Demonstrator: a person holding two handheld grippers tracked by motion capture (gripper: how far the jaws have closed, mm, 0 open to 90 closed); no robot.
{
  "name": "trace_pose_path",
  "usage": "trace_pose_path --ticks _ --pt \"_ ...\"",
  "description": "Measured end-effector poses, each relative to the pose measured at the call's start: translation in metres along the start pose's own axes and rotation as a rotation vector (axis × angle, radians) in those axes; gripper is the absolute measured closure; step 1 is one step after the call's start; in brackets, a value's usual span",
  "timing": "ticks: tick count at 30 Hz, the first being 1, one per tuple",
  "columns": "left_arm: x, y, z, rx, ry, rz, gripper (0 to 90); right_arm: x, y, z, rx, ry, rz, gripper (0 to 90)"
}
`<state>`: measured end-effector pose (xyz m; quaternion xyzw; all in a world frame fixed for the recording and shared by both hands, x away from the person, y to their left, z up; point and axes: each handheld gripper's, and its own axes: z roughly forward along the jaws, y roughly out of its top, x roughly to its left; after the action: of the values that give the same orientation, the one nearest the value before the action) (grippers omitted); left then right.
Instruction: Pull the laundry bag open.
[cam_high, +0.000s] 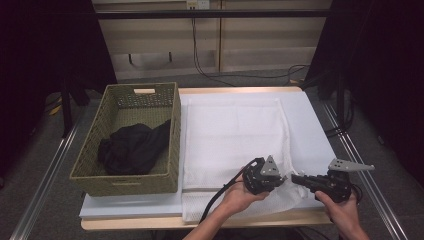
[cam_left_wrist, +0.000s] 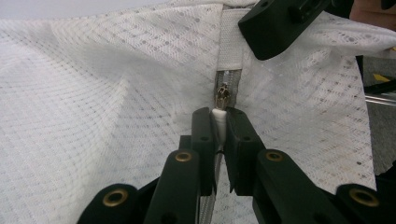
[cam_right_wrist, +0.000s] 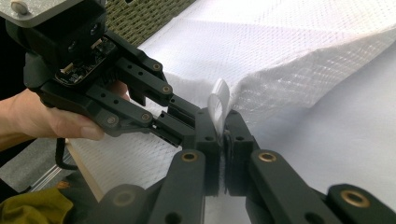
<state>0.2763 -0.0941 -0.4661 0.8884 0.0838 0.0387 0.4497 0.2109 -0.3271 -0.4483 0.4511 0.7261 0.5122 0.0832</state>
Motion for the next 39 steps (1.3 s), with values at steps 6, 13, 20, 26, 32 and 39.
trace_pose_path --ticks 6,13,20,26,32,39 --pt "-0.002 -0.001 0.001 -0.004 -0.012 0.012 83.2 0.001 -0.001 -0.001 -0.002 -0.002 0.001 86.9" --pt "-0.001 -0.001 0.0 0.017 -0.007 0.01 83.2 0.001 -0.002 0.0 -0.002 0.006 0.0 87.0" --pt "-0.001 -0.002 0.002 0.001 -0.017 0.002 83.3 0.003 -0.002 -0.001 -0.003 0.007 0.0 87.0" --pt "-0.002 -0.004 0.002 0.029 -0.013 0.015 83.4 -0.002 -0.001 -0.005 -0.012 0.006 0.006 87.1" --pt "-0.002 -0.004 0.0 0.026 0.004 0.012 83.5 -0.001 0.001 -0.005 -0.016 0.005 0.003 87.1" --pt "-0.004 -0.003 -0.004 0.042 0.005 0.024 83.5 -0.003 0.001 -0.011 -0.031 0.0 0.007 87.1"
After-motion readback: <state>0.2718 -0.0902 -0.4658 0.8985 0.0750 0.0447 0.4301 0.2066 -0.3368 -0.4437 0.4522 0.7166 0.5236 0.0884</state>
